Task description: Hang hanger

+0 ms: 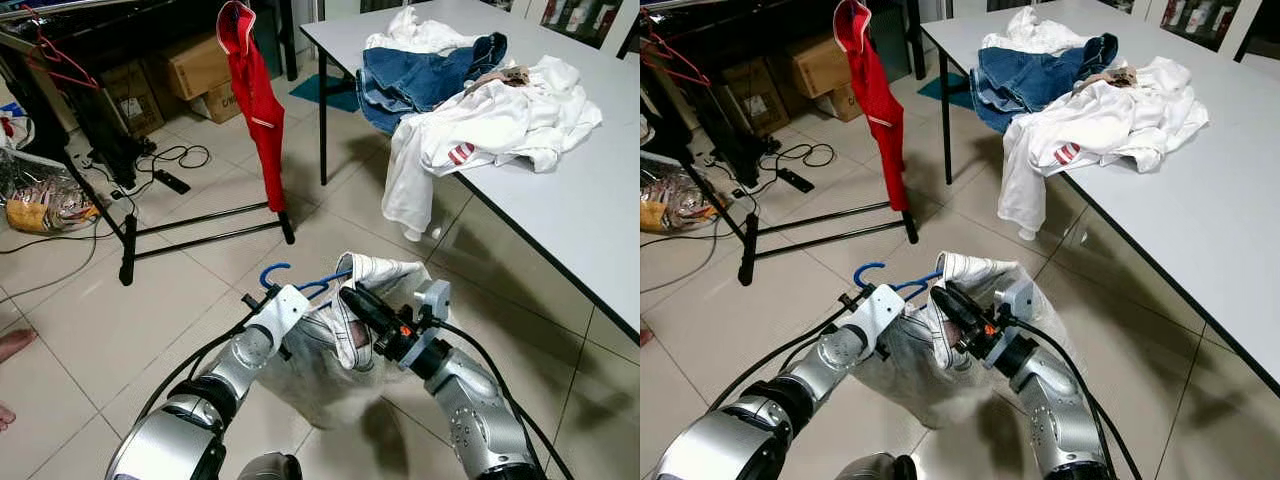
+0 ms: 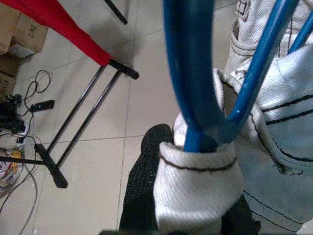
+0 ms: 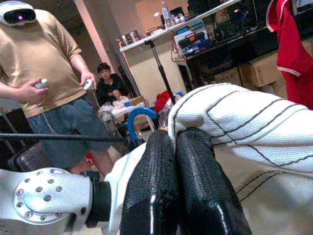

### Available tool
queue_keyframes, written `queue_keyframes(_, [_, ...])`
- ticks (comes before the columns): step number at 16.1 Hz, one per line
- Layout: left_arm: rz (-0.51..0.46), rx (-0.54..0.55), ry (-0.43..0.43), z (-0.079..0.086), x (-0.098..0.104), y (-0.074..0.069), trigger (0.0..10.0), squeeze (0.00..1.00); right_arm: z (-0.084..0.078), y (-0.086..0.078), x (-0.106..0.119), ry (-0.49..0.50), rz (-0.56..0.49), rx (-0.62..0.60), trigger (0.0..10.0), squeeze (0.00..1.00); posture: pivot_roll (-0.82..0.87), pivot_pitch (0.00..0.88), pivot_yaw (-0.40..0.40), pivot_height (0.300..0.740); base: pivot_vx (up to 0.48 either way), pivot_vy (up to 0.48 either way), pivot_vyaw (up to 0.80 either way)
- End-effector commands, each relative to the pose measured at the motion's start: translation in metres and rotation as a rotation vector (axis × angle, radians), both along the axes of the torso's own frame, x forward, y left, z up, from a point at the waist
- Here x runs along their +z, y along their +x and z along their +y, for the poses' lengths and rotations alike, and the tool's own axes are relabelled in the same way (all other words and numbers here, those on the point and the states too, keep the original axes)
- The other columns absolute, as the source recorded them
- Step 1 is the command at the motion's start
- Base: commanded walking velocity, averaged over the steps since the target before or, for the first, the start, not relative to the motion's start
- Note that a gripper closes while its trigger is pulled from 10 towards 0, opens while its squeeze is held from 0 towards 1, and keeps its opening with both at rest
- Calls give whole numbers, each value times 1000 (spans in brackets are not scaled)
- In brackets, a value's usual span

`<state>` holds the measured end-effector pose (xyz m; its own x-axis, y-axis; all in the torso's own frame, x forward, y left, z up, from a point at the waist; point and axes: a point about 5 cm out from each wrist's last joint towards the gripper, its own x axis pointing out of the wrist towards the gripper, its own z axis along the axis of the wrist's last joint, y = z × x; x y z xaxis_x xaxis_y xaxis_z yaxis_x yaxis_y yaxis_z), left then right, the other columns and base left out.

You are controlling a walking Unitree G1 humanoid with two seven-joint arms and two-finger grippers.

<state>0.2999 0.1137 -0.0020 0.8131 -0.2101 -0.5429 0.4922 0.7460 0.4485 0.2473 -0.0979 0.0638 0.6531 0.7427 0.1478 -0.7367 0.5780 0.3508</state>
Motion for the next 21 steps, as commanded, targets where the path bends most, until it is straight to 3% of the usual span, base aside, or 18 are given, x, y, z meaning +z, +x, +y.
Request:
queue_keyframes(1, [-32, -36, 5, -7, 10, 9, 10000, 0, 14, 3, 6, 2, -32, 50, 0, 0, -40, 0, 112, 740, 0, 0, 0])
queue_keyframes(4, [-53, -170, 94, -16, 13, 11, 10000, 0, 10, 17, -21, -261, 59, -101, 0, 0, -32, 0, 108, 740, 0, 0, 0])
queue_keyframes(6, [-49, -233, 153, -19, 13, 10, 10000, 0, 1, 23, -26, -340, 71, -194, 0, 0, -33, 0, 108, 740, 0, 0, 0])
queue_keyframes(8, [-27, -259, 182, -18, 10, 8, 10000, 0, -3, 25, -24, -357, 50, -221, 0, 0, -33, 0, 108, 740, 0, 0, 0])
queue_keyframes(9, [3, -261, 206, -14, 7, 6, 10000, 0, -1, 22, -15, -320, -40, -173, 0, 0, -33, 0, 108, 740, 0, 0, 0])
queue_keyframes(10, [3, -261, 206, -14, 7, 6, 10000, 0, -1, 22, -15, -320, -40, -173, 0, 0, -33, 0, 108, 740, 0, 0, 0])
queue_keyframes(11, [21, -244, 206, -11, 6, 6, 10000, 0, 4, 17, -5, -239, -99, -122, 0, 0, -38, 3, 110, 740, 0, 0, 0])
queue_keyframes(13, [38, -222, 198, -8, 5, 6, 10000, 0, 8, 13, 2, -179, -127, -86, 0, 0, -40, 3, 109, 740, 0, 0, 0])
queue_keyframes(16, [43, -185, 163, -7, 9, 10, 10000, 0, 16, 2, -6, -152, -76, 54, 0, 0, -42, 1, 108, 740, 0, 0, 0])
queue_keyframes(21, [-24, -215, 122, -18, 19, 17, 10000, 0, 17, 6, -30, -284, 24, 2, 0, 0, -33, 0, 104, 740, 0, 0, 0])
